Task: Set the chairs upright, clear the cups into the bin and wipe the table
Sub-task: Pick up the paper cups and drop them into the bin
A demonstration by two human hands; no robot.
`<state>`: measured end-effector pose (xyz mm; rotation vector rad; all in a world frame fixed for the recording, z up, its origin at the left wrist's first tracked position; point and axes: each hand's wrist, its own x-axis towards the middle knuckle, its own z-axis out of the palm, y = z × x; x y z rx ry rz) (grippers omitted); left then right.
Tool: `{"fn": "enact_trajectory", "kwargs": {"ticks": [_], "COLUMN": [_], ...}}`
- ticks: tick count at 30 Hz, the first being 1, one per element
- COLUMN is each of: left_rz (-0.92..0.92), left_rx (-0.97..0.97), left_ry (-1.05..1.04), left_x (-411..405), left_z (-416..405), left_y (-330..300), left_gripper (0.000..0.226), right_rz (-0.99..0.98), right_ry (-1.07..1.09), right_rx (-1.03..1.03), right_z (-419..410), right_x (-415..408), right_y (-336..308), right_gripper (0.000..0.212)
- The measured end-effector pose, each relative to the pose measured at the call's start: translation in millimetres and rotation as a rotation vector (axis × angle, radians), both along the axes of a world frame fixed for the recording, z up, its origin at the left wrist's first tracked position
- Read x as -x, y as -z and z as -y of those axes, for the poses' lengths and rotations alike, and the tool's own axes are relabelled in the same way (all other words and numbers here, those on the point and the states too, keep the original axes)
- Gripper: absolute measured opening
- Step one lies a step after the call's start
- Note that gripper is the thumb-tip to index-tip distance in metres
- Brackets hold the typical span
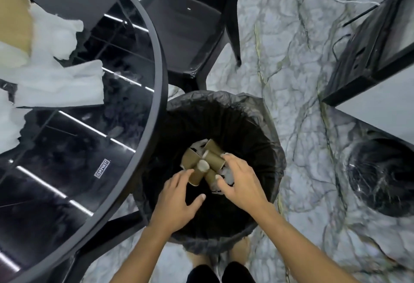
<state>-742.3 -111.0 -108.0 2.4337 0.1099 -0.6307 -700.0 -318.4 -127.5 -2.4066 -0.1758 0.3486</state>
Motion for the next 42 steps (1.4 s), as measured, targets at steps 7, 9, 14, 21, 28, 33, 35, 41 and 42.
{"fn": "enact_trajectory", "kwargs": {"ticks": [7, 9, 14, 21, 28, 33, 35, 41, 42], "left_rz": [0.143, 0.172, 0.280, 0.317, 0.286, 0.296, 0.290, 0.303, 0.303], "left_rx": [0.056, 0.071, 0.112, 0.109, 0.093, 0.061, 0.057, 0.034, 0.023], "left_ry": [-0.026, -0.046, -0.096, -0.102, -0.175, -0.221, -0.255, -0.380, -0.396], "left_x": [-9.1, -8.4, 6.2, 23.9, 43.3, 51.3, 52.3, 35.0, 31.5], "left_z": [11.6, 15.5, 21.3, 15.3, -12.8, -37.8, -49.9, -119.8, -134.3], "left_y": [-98.1, -130.7, -212.6, -295.1, -340.3, -349.8, -351.8, -350.5, -348.7], "left_gripper": [0.073, 0.075, 0.068, 0.066, 0.069, 0.069, 0.070, 0.068, 0.067], "right_rz": [0.133, 0.162, 0.209, 0.220, 0.233, 0.244, 0.241, 0.195, 0.186], "right_ry": [-0.056, -0.063, -0.081, -0.102, -0.157, -0.233, -0.252, -0.315, -0.316], "right_rx": [-0.043, -0.059, -0.106, -0.173, -0.188, -0.178, -0.171, -0.133, -0.120], "right_z": [6.9, 9.6, 17.5, 21.4, 7.7, -22.1, -36.9, -99.2, -111.9], "right_x": [-6.8, -4.1, 6.0, 21.1, 25.4, 15.5, 11.0, -24.6, -33.0], "right_y": [-104.3, -139.1, -219.6, -296.5, -335.9, -350.7, -353.7, -355.0, -353.7], "right_gripper": [0.063, 0.063, 0.060, 0.060, 0.062, 0.062, 0.060, 0.065, 0.065]}}
